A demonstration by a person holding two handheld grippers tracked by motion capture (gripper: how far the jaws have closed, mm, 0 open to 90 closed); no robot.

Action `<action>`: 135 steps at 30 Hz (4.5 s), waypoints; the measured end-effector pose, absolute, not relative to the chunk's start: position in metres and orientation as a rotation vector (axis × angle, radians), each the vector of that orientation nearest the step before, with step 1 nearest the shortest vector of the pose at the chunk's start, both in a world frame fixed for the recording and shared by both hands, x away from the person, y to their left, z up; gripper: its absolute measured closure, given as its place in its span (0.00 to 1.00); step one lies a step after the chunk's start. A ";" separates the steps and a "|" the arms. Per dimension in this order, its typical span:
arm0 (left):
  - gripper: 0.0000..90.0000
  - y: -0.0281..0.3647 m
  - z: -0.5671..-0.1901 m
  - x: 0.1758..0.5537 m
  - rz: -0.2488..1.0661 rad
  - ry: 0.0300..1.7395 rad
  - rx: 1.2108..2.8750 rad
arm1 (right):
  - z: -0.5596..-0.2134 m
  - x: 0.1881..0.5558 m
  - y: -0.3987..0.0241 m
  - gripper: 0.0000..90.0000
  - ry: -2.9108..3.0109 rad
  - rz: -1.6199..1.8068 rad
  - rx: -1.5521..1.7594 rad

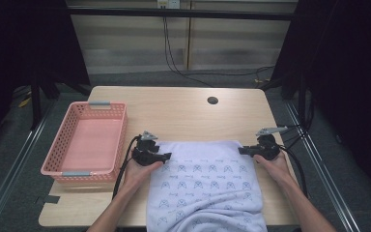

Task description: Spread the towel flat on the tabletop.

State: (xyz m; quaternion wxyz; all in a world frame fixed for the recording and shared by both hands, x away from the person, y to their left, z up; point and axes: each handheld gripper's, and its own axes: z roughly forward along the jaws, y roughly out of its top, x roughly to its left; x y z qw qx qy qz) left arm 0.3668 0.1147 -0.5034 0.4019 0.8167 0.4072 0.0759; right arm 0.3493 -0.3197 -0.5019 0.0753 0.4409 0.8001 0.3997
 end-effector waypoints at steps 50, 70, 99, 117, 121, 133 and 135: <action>0.96 0.148 -0.396 0.377 0.265 0.818 1.862 | -0.412 0.356 -0.344 0.96 2.208 1.506 1.215; 0.96 0.155 -0.330 0.428 0.400 0.823 1.781 | -0.317 0.428 -0.325 0.96 2.086 1.461 1.143; 0.96 0.158 -0.442 0.272 0.057 0.805 1.959 | -0.431 0.245 -0.340 0.96 2.402 1.515 1.197; 0.96 0.155 -0.493 0.236 -0.108 0.885 2.175 | -0.489 0.211 -0.319 0.96 2.640 1.170 1.351; 0.96 0.154 -0.494 0.238 -0.088 0.889 2.187 | -0.491 0.213 -0.316 0.96 2.651 1.125 1.336; 0.96 0.136 -0.496 0.290 0.009 0.974 2.162 | -0.495 0.241 -0.320 0.97 2.577 1.129 1.386; 0.96 0.134 -0.497 0.303 0.010 0.982 2.146 | -0.496 0.250 -0.322 0.97 2.555 1.136 1.402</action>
